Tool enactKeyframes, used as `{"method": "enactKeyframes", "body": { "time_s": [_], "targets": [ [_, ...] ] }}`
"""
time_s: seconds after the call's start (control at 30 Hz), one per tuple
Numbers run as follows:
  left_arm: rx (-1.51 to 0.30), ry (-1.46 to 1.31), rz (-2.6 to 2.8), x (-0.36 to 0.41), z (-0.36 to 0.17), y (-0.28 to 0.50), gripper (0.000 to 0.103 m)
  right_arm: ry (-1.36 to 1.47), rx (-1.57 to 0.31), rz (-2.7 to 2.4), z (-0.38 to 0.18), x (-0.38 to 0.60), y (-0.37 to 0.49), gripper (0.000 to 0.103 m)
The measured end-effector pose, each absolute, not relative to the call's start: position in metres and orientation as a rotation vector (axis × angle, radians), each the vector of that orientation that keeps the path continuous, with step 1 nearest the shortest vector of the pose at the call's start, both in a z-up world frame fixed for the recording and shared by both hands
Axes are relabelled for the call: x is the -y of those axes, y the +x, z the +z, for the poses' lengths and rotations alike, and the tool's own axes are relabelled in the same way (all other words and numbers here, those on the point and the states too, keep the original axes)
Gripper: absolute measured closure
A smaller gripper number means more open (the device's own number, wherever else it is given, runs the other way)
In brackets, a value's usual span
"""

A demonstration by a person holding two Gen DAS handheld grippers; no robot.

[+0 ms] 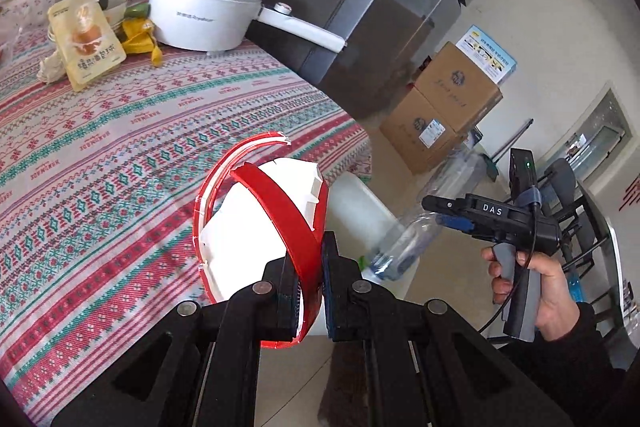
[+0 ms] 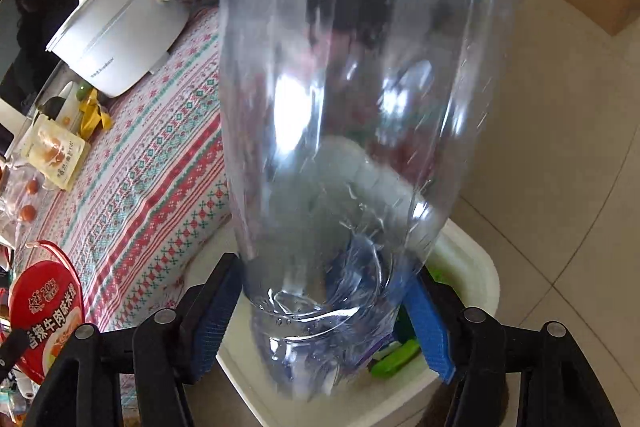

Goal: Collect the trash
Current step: 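Open the right tool to drop the bottle into the bin while the left tool drops the bowl, then move both tools back over the table toward the yellow bread bag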

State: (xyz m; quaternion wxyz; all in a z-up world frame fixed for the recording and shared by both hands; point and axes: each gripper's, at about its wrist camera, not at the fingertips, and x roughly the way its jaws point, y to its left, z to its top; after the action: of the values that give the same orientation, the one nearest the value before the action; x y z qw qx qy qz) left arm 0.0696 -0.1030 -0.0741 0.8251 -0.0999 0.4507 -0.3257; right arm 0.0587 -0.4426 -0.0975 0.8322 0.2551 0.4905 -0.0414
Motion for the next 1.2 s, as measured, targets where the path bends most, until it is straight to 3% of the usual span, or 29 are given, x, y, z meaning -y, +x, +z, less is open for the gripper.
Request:
{"method": "enactKeyframes", "body": {
  "time_s": [0.07,0.47,0.8,0.83,0.9,0.93,0.97,1.13,1.2],
  "targets": [
    [-0.966,-0.191,-0.724,0.122,-0.076,0.069,0.094,0.562,-1.036,-0.094,-0.097,0.448,0.055,0.018],
    [-1.049,-0.083,-0.82,0.218,-0.114,0.078,0.094,0.574,-1.048,-0.097,-0.103,0.477,0.026,0.017],
    [-1.069,-0.08,-0.828,0.237,-0.132,0.093,0.091,0.593,-1.062,-0.139,-0.114,0.5,0.013,0.017],
    [-1.075,-0.062,-0.821,0.239,-0.132,0.095,0.087,0.597,-1.066,-0.141,-0.116,0.501,0.013,0.017],
    [-1.096,0.015,-0.763,0.243,-0.132,0.097,0.063,0.6,-1.068,-0.142,-0.116,0.501,0.013,0.017],
    [-1.096,0.044,-0.733,0.242,-0.131,0.098,0.046,0.598,-1.066,-0.141,-0.115,0.501,0.014,0.017],
    [-1.083,0.066,-0.711,0.24,-0.129,0.097,0.038,0.594,-1.064,-0.141,-0.114,0.5,0.014,0.017],
    [-1.067,0.12,-0.637,0.221,-0.115,0.096,0.014,0.568,-1.056,-0.131,-0.108,0.492,0.019,0.017],
    [-1.059,0.13,-0.606,0.209,-0.11,0.094,0.009,0.555,-1.053,-0.126,-0.106,0.488,0.02,0.017]
  ]
}}
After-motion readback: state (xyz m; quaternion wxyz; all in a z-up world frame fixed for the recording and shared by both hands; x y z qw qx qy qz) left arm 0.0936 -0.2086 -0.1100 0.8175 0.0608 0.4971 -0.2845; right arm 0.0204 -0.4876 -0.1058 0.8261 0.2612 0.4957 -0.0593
